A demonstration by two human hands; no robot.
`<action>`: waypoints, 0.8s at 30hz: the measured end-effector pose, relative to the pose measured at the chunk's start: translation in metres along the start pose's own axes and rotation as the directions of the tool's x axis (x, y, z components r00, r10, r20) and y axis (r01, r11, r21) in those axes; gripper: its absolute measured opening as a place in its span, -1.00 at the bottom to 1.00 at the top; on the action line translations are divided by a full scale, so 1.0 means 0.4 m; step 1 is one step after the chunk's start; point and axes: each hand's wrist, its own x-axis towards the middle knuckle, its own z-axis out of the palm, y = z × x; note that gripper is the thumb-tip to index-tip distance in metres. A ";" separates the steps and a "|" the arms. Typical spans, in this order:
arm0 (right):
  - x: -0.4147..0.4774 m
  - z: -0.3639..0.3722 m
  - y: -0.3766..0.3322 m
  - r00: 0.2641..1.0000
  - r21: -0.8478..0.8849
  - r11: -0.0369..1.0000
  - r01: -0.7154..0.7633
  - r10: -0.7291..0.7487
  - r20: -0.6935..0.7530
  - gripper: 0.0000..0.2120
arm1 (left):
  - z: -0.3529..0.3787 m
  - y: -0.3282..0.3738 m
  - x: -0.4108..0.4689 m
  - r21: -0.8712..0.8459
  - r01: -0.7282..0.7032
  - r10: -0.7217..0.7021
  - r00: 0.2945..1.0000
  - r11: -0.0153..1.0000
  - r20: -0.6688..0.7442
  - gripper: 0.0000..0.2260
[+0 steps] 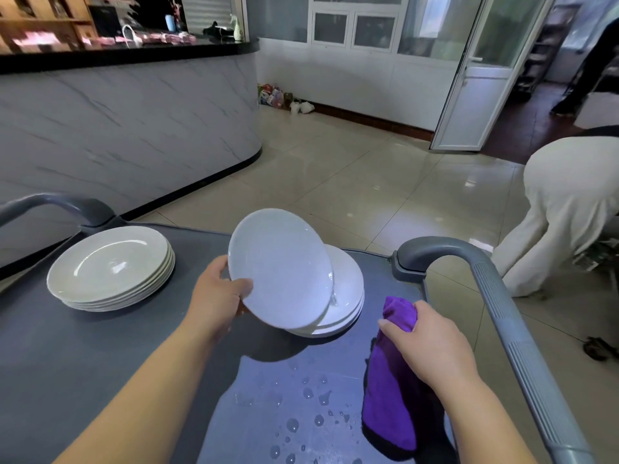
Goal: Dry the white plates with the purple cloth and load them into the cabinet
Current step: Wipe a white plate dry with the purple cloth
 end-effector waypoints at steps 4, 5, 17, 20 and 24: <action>0.008 -0.016 0.003 0.999 0.117 0.993 -0.009 0.013 -0.035 -0.60 | 0.007 0.033 -0.010 0.131 -0.134 0.140 0.989 0.982 -0.038 -0.59; 0.008 -0.020 0.003 0.999 0.154 0.988 -0.007 0.014 -0.045 -0.59 | 0.008 0.039 -0.014 0.187 -0.179 0.188 0.981 0.966 -0.035 -0.57; 0.005 -0.029 0.015 0.994 0.265 0.963 0.045 -0.017 -0.106 -0.65 | 0.049 0.085 -0.042 0.601 -0.474 0.517 0.848 0.644 0.117 -0.56; 0.005 -0.031 0.014 0.992 0.329 0.944 -0.007 0.047 -0.115 -0.59 | 0.059 0.092 -0.050 0.644 -0.508 0.538 0.825 0.571 0.173 -0.57; 0.006 -0.040 0.013 0.990 0.501 0.861 -0.085 0.129 -0.054 -0.56 | 0.062 0.098 -0.058 0.667 -0.535 0.546 0.807 0.518 0.223 -0.57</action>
